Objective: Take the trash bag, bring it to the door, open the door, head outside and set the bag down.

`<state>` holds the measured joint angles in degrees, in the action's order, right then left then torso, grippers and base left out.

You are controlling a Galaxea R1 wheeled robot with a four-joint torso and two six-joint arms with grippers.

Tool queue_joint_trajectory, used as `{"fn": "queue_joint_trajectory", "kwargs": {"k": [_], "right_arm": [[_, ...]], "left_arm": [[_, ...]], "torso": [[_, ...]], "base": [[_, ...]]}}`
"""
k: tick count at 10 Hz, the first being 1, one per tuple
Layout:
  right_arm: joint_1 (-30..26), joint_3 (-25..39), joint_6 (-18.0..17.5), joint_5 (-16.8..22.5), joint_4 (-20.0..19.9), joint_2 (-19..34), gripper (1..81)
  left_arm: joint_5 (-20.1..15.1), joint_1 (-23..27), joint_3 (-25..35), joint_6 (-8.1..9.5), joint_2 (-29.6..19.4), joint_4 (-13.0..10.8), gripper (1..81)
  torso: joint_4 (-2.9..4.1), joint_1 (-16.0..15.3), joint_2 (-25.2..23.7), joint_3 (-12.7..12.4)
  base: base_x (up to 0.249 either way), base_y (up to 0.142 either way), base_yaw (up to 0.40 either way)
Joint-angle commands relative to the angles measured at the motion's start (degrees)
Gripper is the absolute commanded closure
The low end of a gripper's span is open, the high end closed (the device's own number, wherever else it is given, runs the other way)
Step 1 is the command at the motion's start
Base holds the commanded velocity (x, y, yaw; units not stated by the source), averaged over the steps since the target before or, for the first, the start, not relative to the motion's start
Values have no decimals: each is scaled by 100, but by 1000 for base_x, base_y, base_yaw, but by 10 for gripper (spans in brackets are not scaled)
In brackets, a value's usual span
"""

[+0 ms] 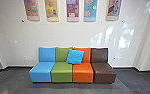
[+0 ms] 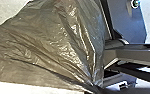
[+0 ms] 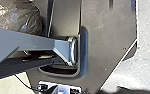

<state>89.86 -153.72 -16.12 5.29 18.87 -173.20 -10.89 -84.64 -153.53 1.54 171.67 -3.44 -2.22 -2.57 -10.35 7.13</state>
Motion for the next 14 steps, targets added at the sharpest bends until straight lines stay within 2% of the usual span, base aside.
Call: {"fn": "queue_joint_trajectory", "kwargs": {"k": [1, 4, 14], "right_arm": [[-270, -516, 961, 165, -1104, -200, 10], [-367, -412, 1023, 165, -1078, -33, 10], [-367, -438, 1023, 253, -1069, -200, 10]], "left_arm": [[-379, 303, 7, -13, -36, 18, 811], [-370, 320, 7, -13, -27, -8, 811], [-370, 312, -28, -13, -44, -17, 811]], "torso": [[0, 0, 0, 0], [0, 0, 0, 0], [0, 0, 0, 0]], "base": [[0, 0, -164], [0, 0, -171], [0, 0, -194]]}}
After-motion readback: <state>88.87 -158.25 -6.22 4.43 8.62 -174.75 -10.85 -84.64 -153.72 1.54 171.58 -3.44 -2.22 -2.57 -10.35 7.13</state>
